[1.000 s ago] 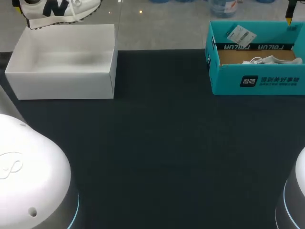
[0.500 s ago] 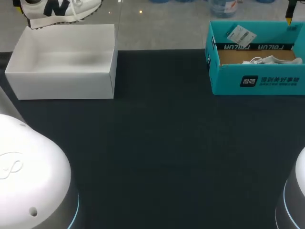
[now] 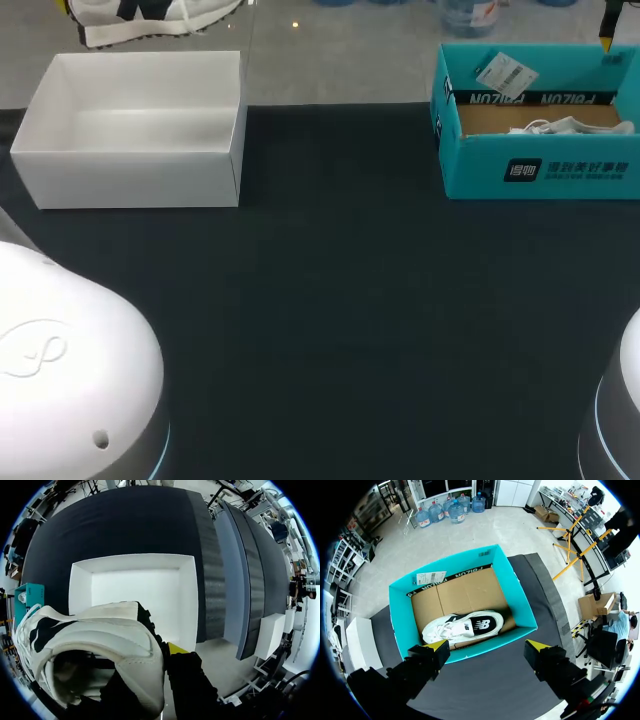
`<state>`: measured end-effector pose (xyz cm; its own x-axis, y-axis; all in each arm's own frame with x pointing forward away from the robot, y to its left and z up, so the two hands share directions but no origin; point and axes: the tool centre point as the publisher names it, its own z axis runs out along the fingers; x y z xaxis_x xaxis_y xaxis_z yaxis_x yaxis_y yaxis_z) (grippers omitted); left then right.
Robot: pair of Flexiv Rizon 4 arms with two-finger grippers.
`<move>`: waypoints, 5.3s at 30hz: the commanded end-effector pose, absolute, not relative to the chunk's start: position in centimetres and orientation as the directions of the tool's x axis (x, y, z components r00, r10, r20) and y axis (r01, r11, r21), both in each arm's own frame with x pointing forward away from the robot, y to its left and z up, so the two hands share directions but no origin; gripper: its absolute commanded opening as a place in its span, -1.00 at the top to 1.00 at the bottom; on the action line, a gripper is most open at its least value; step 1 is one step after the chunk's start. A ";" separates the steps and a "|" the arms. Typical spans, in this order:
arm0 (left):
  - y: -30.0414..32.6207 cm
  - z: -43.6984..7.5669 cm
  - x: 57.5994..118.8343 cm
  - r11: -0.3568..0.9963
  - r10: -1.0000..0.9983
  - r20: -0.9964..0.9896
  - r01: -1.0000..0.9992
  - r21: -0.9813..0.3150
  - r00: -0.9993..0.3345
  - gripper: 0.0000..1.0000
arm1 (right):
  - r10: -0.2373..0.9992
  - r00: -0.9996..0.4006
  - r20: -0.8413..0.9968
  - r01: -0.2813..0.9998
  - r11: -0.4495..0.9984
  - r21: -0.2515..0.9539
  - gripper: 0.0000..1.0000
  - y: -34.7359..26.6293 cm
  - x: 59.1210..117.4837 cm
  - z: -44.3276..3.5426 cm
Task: Take the shoe out of the shoebox, open the shoe tongue, remove and reinsert the insole, then place the shoe into the shoebox
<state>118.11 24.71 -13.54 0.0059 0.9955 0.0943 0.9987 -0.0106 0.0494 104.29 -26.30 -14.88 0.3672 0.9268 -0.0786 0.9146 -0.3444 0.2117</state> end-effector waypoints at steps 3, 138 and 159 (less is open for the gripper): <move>24.0 -12.3 109.8 -0.022 0.992 0.128 0.969 0.245 -0.010 1.00 | 0.927 0.367 -0.077 0.914 -0.345 0.214 -1.00 -26.3 104.2 -14.9; -2.4 -19.3 81.8 -0.180 0.972 0.153 0.984 0.007 0.177 1.00 | 0.927 0.367 -0.077 0.914 -0.345 0.214 -1.00 -26.3 104.2 -14.9; -4.7 -27.8 75.9 -0.195 0.957 0.227 0.979 0.054 0.178 1.00 | 0.927 0.367 -0.077 0.914 -0.345 0.214 -1.00 -26.3 104.2 -14.9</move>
<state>76.34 -5.43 -26.29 0.1743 0.9533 0.2467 0.9813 -0.1890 0.0372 104.29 -26.31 -14.89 0.3674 0.9267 -0.0785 0.9146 -0.3446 0.2116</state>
